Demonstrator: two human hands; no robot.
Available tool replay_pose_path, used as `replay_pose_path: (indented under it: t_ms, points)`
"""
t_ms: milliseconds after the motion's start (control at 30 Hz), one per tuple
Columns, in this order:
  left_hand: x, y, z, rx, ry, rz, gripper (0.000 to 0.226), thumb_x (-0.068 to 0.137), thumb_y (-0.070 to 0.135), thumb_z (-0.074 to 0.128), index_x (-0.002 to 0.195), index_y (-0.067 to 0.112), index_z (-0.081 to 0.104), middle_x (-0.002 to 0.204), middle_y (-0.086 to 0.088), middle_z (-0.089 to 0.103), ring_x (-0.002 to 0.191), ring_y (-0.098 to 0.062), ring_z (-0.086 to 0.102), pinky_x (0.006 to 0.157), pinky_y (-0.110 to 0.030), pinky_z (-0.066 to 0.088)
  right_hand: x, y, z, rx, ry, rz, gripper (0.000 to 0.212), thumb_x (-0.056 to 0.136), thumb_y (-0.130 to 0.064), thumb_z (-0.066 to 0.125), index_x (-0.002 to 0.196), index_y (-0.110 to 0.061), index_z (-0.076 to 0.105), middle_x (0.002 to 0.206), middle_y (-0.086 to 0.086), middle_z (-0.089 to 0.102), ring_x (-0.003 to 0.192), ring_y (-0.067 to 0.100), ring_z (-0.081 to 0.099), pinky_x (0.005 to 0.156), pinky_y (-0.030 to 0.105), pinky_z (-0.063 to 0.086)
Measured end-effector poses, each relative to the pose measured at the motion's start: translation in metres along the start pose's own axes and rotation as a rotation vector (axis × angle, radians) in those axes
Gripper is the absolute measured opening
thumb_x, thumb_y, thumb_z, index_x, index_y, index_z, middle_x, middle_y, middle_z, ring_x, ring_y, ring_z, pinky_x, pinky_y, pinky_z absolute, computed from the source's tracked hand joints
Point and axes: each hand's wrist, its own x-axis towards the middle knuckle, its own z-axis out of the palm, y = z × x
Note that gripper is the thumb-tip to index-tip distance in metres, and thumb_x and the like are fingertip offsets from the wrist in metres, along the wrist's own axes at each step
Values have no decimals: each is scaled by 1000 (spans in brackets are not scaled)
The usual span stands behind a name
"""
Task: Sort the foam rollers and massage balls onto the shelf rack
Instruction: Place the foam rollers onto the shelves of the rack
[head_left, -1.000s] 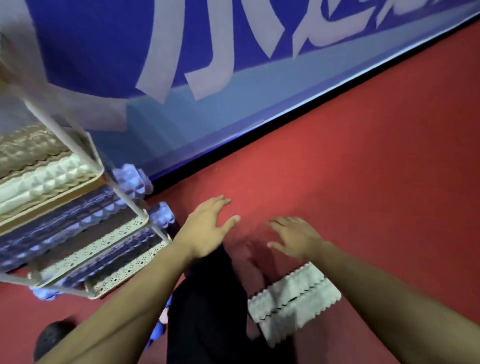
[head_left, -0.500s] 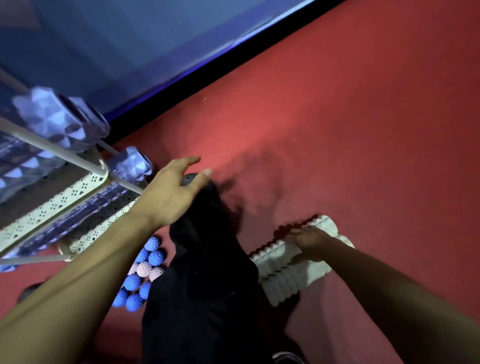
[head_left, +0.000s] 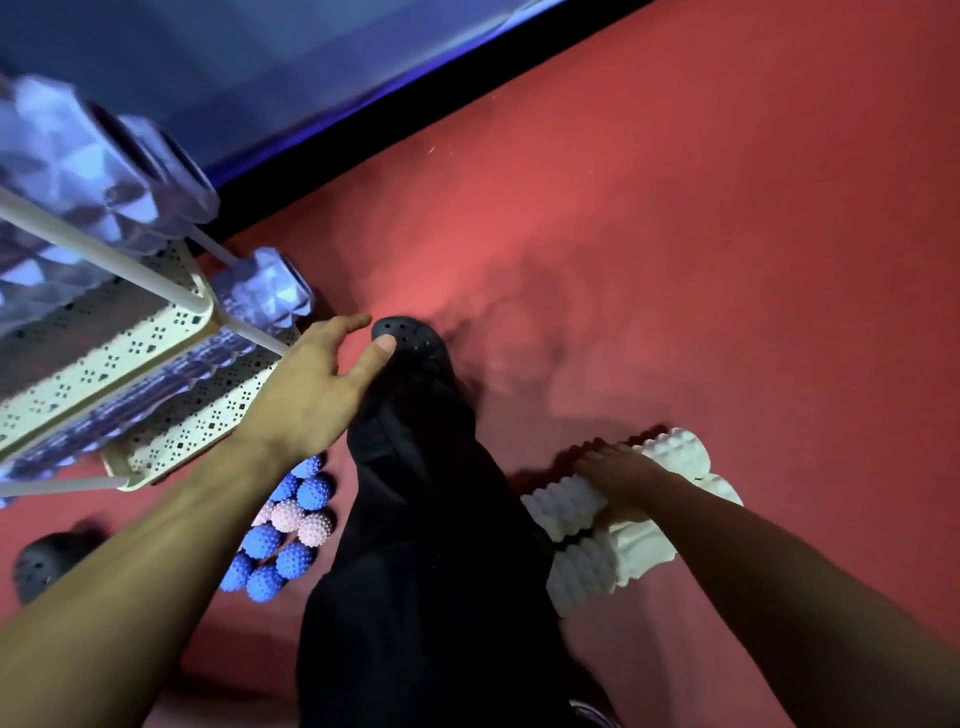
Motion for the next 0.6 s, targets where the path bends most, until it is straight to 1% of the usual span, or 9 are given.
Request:
replay_pose_path:
  t_ms: [67, 133, 200, 300, 367, 400, 467, 500, 600]
  points:
    - [-4, 1, -9, -2, 1, -5, 71, 88, 76, 46, 142, 31, 52, 137, 1, 60, 116, -12, 61, 106, -33, 40, -10, 0, -7, 56, 80, 67, 85, 76, -60, 75, 143, -19, 42, 139, 3, 51, 127, 25, 49, 103, 34, 32]
    - [-7, 4, -21, -34, 17, -14, 69, 89, 73, 49, 141, 28, 53, 131, -2, 64, 115, -16, 64, 108, -35, 43, -23, 3, -27, 199, 182, 144, 87, 77, -58, 74, 147, -20, 38, 143, 2, 49, 133, 26, 44, 105, 36, 30]
    - [-13, 10, -34, -68, 54, -27, 64, 92, 66, 54, 141, 25, 53, 129, -5, 65, 112, -18, 66, 101, -28, 44, -38, 1, -60, 382, 331, 211, 91, 78, -59, 75, 152, -24, 34, 148, -1, 46, 136, 24, 41, 106, 37, 26]
    - [-33, 30, -56, -24, 145, 30, 62, 92, 63, 55, 142, 25, 54, 139, -1, 59, 124, -14, 56, 102, -25, 35, -64, -15, -123, 751, 623, 266, 85, 78, -58, 78, 148, -27, 40, 143, -6, 52, 131, 18, 47, 107, 37, 30]
    - [-52, 46, -74, -4, 182, 63, 64, 91, 65, 54, 143, 27, 51, 142, 4, 56, 129, -13, 53, 105, -26, 33, -81, -38, -173, 1105, 804, 202, 73, 77, -51, 82, 138, -31, 47, 129, -15, 62, 116, 8, 59, 102, 34, 44]
    - [-63, 54, -85, -3, 195, 78, 66, 90, 66, 54, 144, 28, 50, 137, 7, 56, 124, -15, 57, 103, -26, 34, -89, -53, -199, 1264, 868, 137, 67, 77, -47, 84, 132, -32, 49, 121, -18, 65, 108, 3, 64, 95, 28, 50]
    - [-86, 70, -109, 6, 228, 116, 70, 89, 68, 55, 145, 28, 47, 132, 10, 56, 118, -17, 62, 102, -28, 38, -105, -87, -251, 1482, 964, -11, 54, 81, -34, 84, 123, -31, 51, 113, -16, 69, 98, -3, 68, 80, 19, 56]
    - [-98, 77, -122, 19, 255, 137, 71, 89, 68, 56, 146, 27, 45, 138, 8, 55, 124, -17, 58, 105, -31, 38, -114, -106, -276, 1559, 1002, -90, 50, 82, -29, 84, 120, -29, 52, 113, -11, 71, 98, -1, 70, 78, 18, 56]
    - [-134, 91, -163, 53, 356, 177, 75, 87, 68, 60, 147, 27, 44, 150, 5, 49, 133, -14, 49, 107, -31, 37, -142, -172, -337, 1696, 1043, -303, 50, 81, -29, 82, 120, -16, 53, 117, 0, 73, 108, 13, 71, 93, 33, 56]
